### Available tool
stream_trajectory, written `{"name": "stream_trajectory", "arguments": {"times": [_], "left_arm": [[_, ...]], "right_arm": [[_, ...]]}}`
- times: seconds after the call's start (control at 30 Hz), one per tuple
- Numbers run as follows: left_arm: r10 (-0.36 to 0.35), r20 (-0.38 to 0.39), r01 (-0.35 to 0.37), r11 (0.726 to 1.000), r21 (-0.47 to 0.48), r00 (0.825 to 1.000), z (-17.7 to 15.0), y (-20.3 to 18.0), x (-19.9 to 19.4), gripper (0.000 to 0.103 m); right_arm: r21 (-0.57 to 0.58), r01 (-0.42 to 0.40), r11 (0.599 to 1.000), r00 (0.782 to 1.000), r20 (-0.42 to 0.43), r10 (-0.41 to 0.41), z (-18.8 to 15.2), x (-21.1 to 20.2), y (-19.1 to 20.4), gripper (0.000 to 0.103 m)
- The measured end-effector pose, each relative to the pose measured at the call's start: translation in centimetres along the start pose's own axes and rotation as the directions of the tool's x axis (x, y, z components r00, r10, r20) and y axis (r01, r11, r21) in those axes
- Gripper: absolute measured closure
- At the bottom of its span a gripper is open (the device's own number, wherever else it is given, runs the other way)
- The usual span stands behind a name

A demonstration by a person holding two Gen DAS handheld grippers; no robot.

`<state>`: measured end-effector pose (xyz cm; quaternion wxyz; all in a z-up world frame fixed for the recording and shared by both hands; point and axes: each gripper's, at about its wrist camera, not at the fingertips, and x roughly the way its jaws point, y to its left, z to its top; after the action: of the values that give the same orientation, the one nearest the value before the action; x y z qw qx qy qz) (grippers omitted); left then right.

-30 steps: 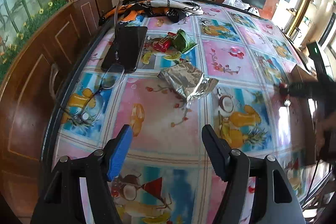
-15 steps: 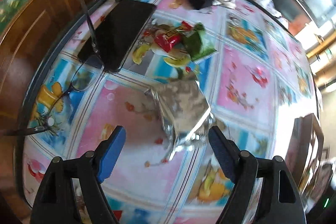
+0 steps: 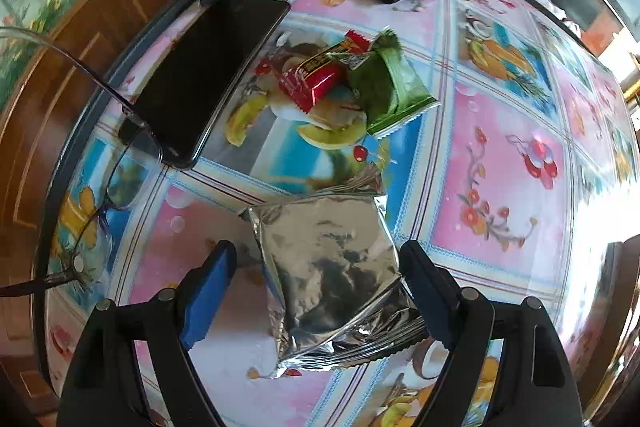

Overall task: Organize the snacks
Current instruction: 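Grasp the silver foil bag with left gripper while right grasps the red-wrapped snack, then carry the silver foil bag and red-wrapped snack over the box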

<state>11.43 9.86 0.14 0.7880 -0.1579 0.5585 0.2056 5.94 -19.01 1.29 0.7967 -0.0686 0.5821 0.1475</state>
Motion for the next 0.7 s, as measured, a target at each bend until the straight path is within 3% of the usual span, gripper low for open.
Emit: {"name": "stream_trajectory", "arguments": {"times": [0.07, 0.2, 0.37, 0.7], "left_arm": [[-0.002, 0.028, 0.001, 1.0, 0.025, 1.0, -0.5, 0.0, -0.2, 0.023], [-0.018, 0.077, 0.011, 0.997, 0.083, 0.997, -2.4, 0.1, -1.3, 0.042], [-0.04, 0.113, 0.024, 0.991, 0.134, 0.993, -6.0, 0.7, -2.6, 0.042], [-0.092, 0.092, 0.067, 0.967, 0.247, 0.991, -10.6, -0.8, -4.3, 0.046]], "right_arm": [[-0.003, 0.001, 1.0, 1.0, -0.001, -0.001, 0.0, 0.0, 0.1, 0.082], [-0.01, 0.002, 1.0, 1.0, 0.002, -0.002, -0.1, 0.0, 0.2, 0.082], [-0.019, 0.001, 1.0, 1.0, 0.005, -0.001, -0.2, 0.0, 0.3, 0.082], [0.005, -0.037, 0.999, 0.999, 0.01, 0.037, -0.6, -0.2, 0.1, 0.082]]}}
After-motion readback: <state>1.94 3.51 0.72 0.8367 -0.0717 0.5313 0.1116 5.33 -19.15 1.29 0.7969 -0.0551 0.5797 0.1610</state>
